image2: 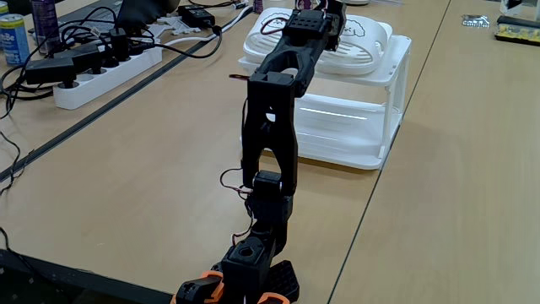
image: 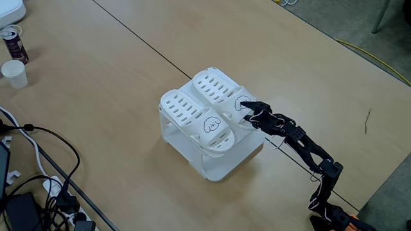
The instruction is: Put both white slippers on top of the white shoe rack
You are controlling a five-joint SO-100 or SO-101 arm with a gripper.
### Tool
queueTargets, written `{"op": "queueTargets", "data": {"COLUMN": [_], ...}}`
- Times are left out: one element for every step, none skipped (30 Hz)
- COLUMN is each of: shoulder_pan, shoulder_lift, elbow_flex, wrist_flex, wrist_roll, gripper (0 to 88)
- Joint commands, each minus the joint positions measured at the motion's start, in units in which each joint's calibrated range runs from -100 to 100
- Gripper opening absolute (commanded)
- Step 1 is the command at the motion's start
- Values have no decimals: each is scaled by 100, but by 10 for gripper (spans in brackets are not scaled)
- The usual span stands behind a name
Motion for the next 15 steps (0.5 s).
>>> {"op": "queueTargets", "data": {"shoulder_pan": [15,15,15,15,15,15,15,15,15,15,15,15,15,15,15], "shoulder_lift": [-703,-753,-795,-854,-938,-1022,-1106,-1182,-1258,-1334,-1384,-1418,-1426,-1435,-1435], "elbow_flex": [-441,-396,-288,-161,-53,37,163,281,416,515,605,678,732,777,786], "wrist_flex": [-43,-26,-26,-26,-26,-26,-26,-26,-35,-43,-43,-43,-52,-61,-61], "wrist_roll": [42,42,42,42,42,42,42,42,42,42,42,42,42,42,42], "gripper": [176,176,176,176,176,176,176,176,176,176,176,176,176,176,176]}}
